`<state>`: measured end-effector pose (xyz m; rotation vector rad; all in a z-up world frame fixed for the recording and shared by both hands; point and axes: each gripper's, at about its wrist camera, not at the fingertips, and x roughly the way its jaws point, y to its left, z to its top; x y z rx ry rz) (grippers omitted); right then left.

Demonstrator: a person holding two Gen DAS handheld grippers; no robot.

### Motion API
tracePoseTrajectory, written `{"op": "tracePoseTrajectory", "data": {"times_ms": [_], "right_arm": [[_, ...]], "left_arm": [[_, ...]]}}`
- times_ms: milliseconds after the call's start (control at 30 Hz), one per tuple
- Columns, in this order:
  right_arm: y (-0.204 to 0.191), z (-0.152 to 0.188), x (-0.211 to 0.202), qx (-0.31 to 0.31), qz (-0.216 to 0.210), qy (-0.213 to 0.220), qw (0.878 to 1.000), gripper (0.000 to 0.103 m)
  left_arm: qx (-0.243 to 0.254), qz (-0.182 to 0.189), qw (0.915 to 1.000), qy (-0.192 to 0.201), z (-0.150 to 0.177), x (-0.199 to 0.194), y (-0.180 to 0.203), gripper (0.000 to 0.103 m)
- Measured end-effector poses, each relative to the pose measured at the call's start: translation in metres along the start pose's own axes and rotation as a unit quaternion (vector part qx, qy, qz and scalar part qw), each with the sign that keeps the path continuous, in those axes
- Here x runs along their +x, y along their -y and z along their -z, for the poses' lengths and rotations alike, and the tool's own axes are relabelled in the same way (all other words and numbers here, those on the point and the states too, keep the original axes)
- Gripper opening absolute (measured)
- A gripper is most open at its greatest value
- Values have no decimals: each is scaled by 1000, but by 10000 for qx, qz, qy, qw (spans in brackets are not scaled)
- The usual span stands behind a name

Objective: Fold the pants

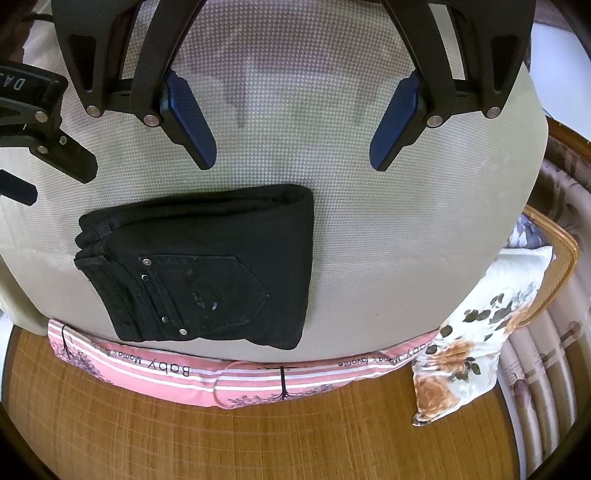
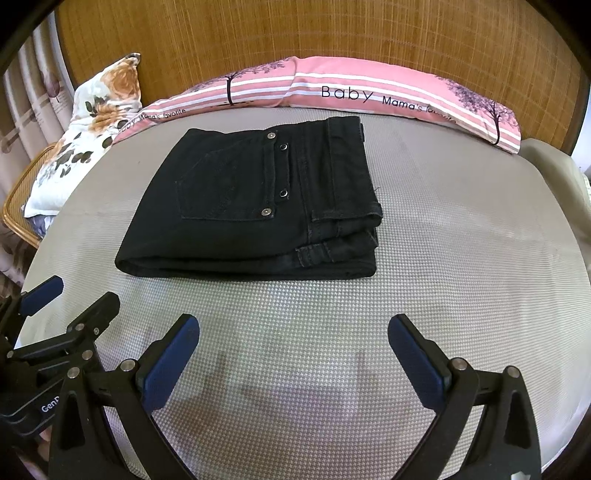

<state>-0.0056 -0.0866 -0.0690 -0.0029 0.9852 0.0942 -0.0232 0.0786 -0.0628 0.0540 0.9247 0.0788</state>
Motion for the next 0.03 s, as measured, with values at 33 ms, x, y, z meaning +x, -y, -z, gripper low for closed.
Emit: {"op": "tracePoseTrajectory", "data": {"times_ms": [33], "right_arm": [[0, 0, 0, -1, 0, 2, 10000, 101]], "left_arm": [[1, 16, 10000, -2, 0, 0, 0, 85]]}}
